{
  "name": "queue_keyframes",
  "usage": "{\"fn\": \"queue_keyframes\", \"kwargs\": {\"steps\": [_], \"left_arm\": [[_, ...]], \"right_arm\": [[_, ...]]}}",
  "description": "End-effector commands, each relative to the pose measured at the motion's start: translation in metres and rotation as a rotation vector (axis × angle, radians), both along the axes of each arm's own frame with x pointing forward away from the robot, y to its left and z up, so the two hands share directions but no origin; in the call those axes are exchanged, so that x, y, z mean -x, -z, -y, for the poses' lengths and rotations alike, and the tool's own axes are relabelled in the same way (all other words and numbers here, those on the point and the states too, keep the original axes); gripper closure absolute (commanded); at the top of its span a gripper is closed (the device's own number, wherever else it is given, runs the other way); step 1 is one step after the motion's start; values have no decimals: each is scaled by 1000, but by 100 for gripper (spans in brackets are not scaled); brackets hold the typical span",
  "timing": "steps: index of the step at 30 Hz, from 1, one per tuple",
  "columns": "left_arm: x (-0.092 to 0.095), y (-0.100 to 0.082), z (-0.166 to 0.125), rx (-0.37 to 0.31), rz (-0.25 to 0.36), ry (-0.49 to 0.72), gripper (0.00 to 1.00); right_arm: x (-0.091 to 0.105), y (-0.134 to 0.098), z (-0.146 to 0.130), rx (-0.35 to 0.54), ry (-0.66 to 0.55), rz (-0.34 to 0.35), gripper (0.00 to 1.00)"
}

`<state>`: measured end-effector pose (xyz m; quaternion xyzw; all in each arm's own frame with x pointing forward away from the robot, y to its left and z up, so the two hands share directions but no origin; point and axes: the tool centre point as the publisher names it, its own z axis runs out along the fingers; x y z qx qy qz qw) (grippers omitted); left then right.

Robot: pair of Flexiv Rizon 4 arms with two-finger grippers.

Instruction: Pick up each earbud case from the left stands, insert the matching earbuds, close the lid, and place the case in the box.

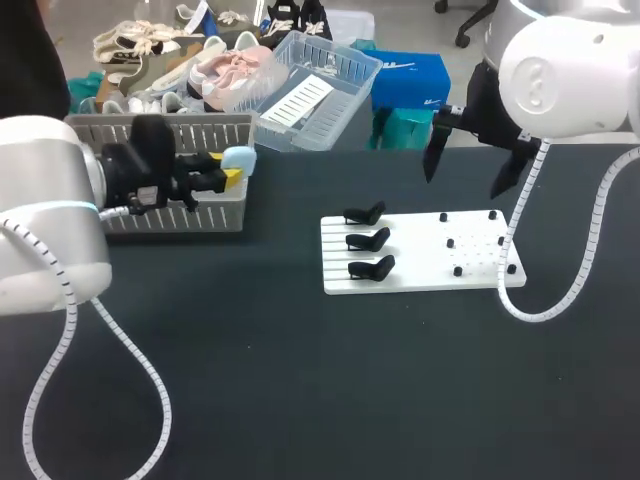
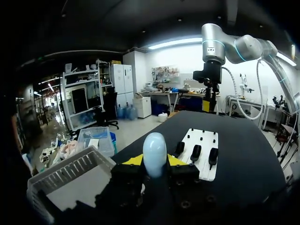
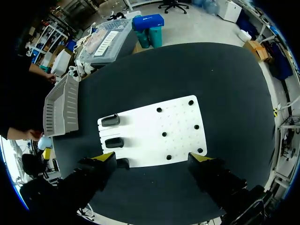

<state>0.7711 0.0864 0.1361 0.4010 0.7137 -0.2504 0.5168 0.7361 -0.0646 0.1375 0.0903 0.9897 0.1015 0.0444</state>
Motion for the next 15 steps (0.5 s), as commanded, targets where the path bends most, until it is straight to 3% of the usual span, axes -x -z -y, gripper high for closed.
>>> {"fn": "queue_keyframes", "kwargs": {"steps": [1, 5, 15], "left_arm": [[-4, 3, -9, -34, 83, -296, 100], [-14, 10, -22, -73, 74, -341, 100], [-35, 26, -43, -83, 25, -457, 100]], "right_arm": [[2, 0, 1, 0, 2, 5, 0], [2, 0, 1, 0, 2, 5, 0], [2, 0, 1, 0, 2, 5, 0]]}}
